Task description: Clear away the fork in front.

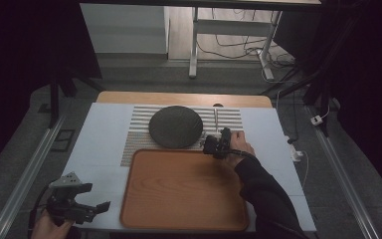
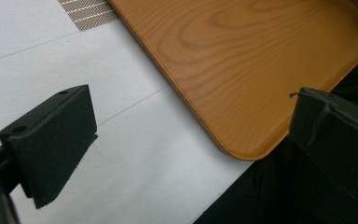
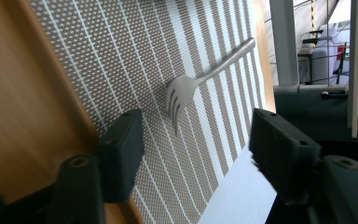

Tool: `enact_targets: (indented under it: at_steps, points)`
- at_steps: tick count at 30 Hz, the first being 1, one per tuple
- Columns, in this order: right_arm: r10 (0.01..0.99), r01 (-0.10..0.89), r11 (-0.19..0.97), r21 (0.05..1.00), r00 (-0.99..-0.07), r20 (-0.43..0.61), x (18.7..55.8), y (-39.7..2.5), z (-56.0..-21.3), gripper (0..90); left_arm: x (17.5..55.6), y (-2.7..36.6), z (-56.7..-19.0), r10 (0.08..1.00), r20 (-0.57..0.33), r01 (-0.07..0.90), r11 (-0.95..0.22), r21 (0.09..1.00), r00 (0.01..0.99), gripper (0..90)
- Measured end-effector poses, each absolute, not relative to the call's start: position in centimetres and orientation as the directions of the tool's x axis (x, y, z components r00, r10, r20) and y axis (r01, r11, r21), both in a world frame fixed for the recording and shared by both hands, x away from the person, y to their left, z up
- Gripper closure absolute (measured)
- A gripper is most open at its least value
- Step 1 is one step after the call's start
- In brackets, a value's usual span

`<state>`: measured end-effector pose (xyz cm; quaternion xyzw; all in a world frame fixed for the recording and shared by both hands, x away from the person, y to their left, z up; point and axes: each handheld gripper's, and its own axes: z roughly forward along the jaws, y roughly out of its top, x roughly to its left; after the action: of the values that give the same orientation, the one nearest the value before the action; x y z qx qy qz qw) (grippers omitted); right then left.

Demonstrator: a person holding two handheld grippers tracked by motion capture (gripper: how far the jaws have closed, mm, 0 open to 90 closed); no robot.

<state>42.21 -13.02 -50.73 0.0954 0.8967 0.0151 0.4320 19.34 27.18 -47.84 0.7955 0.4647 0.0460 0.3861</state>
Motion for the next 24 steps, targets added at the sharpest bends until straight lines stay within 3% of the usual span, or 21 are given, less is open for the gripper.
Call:
enact_targets:
  at_steps: [10,18,19,24]
  points:
    - [0.111,0.139,0.99,0.033,-0.601,-0.792,43.5,-12.8,-53.0,58.9,19.3,27.1,-47.8,0.773,-0.286,0.704,-0.272,0.656,0.566,0.6]
    - [0.058,0.118,0.993,-0.017,-0.598,-0.799,43.9,-12.4,-54.0,83.4,19.4,27.1,-47.8,0.77,-0.286,0.703,-0.277,0.655,0.57,0.7]
    - [0.059,0.118,0.993,-0.02,-0.626,-0.778,44.0,-12.4,-54.0,85.1,19.4,27.1,-47.8,0.77,-0.285,0.702,-0.278,0.655,0.571,0.7]
    - [0.024,0.103,0.994,-0.046,-0.592,-0.806,43.7,-12.4,-54.0,88.5,19.3,27.1,-47.8,0.768,-0.283,0.701,-0.281,0.656,0.574,0.8]
